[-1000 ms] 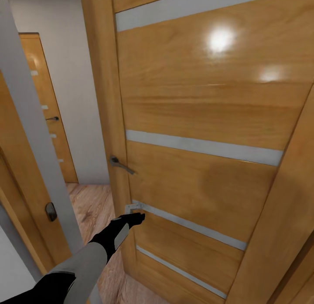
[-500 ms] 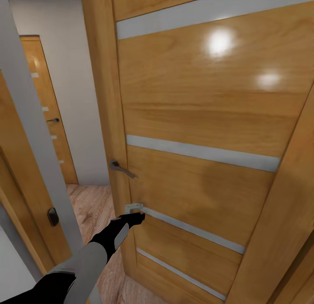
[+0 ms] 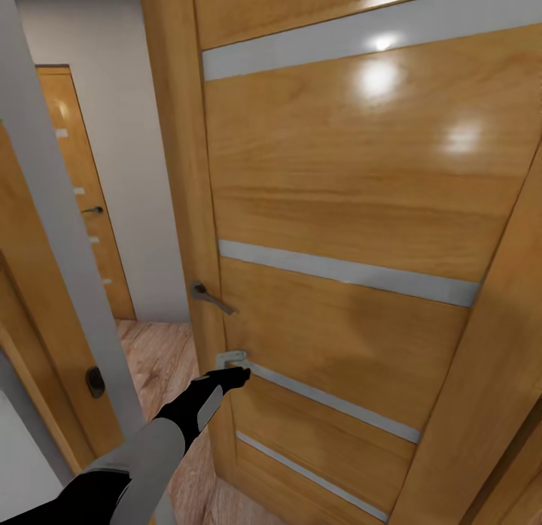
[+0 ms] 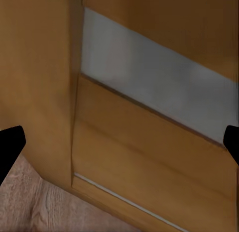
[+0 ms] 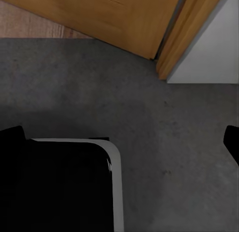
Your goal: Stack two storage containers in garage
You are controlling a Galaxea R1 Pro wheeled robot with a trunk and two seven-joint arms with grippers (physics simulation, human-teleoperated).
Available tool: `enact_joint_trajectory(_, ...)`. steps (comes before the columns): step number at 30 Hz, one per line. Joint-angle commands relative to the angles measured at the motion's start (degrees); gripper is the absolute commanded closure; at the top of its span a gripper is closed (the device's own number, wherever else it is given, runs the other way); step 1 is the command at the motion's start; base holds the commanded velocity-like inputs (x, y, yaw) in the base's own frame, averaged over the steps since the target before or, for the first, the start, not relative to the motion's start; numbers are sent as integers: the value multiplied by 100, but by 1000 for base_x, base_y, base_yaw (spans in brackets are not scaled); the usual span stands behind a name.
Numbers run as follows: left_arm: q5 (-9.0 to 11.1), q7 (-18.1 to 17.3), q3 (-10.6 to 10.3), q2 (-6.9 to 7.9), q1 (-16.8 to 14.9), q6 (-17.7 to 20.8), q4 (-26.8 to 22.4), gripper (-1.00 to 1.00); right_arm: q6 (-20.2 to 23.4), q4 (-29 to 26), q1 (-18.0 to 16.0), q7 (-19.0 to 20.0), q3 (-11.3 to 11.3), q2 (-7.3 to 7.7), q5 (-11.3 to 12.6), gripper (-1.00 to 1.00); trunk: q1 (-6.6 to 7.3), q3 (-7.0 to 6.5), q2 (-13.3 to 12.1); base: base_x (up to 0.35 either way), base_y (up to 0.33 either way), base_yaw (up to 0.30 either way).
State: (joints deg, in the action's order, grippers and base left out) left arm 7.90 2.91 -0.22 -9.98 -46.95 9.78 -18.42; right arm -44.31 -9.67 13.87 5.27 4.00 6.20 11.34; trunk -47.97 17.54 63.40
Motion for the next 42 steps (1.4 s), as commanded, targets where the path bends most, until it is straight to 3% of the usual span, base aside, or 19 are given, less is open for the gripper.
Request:
enact_joint_trajectory(1,60,22,-4,-2,0,32,-12,-100,-5,-9,2,27,39,4,62,-100,22,-13,-38,0,0,0)
enact_joint_trajectory(10,64,17,-12,-2,0,-9,-14,-100,9,-9,2,33,39,4,62,-100,22,-22,-38,0,0,-53)
enact_joint_trajectory(16,66,17,-165,-2,0,-10,-21,-100,10,-7,2,30,39,4,62,-100,22,-44,-38,0,0,-212)
enact_joint_trajectory(25,63,17,-178,-2,1,15,-19,-100,10,-8,2,27,39,4,62,-100,22,-53,-38,0,0,-31)
enact_joint_trajectory(42,55,17,-180,-2,1,24,-13,-100,10,-9,2,41,39,4,62,-100,22,-122,-38,0,0,-169)
